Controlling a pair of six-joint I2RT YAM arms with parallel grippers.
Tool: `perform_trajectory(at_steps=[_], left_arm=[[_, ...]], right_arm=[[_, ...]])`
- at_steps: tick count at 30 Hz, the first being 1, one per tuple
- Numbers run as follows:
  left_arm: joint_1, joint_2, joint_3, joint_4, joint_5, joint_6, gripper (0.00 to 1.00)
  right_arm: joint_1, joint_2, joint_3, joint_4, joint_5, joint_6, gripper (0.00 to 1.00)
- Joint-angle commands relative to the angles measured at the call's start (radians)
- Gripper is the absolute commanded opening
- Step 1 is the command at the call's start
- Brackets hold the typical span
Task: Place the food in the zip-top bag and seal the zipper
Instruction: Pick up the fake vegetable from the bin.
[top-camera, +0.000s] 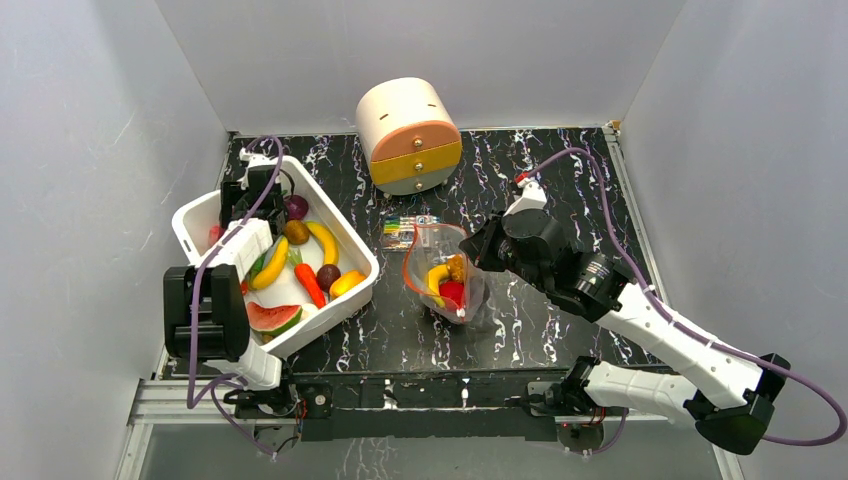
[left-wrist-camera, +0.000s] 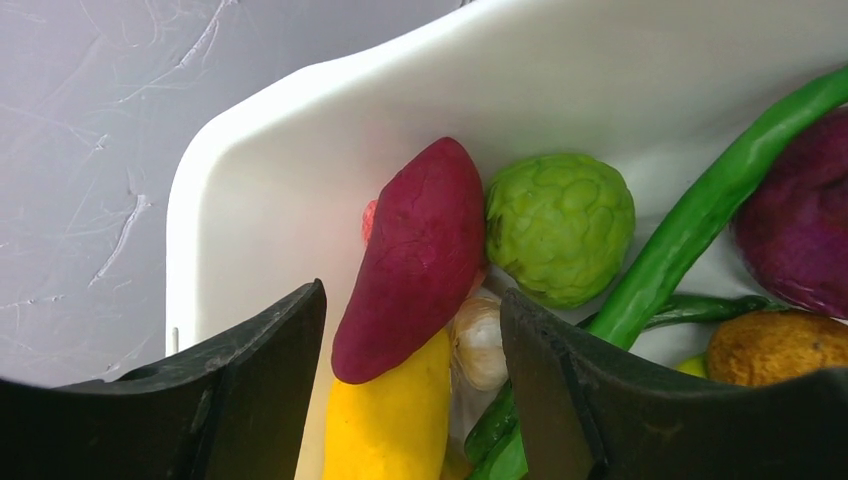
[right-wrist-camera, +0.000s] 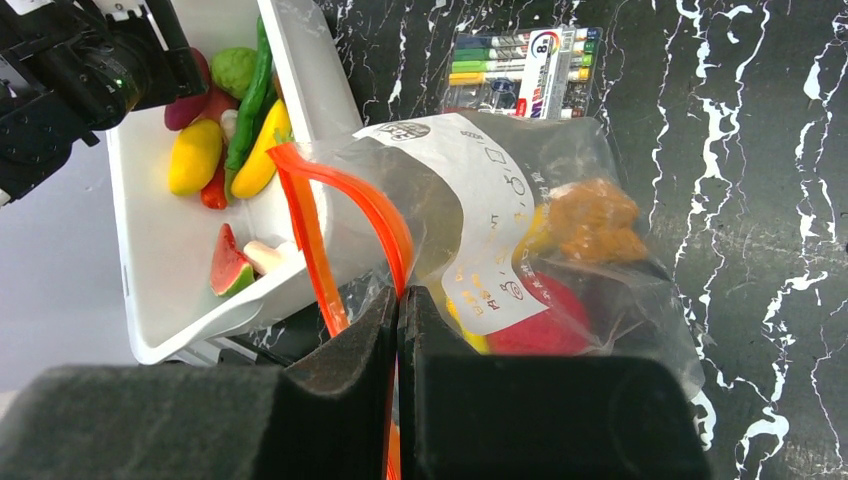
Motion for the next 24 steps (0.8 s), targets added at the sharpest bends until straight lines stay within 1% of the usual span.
perform_trajectory(at_steps=[1, 7, 19, 24], left_arm=[[0.035, 0.001, -0.006, 0.053, -0.041, 0.019, 0.62], [0.051, 0.011, -0.025, 0.079, -0.043, 0.029, 0.62], [0.076, 0.077, -0.013, 0.035, -0.009, -0.021, 0.65], [0.082, 0.085, -0.001, 0.004, 0.011, -0.031, 0.63]], right_arm=[[0.004, -0.022, 0.054, 0.034, 0.012, -0.001, 0.00], [0.004, -0.028, 0.047, 0.031, 0.013, -0.003, 0.00], [0.004, -0.042, 0.047, 0.026, 0.017, -0.001, 0.00], [0.004, -0.055, 0.044, 0.020, 0.024, -0.002, 0.00]])
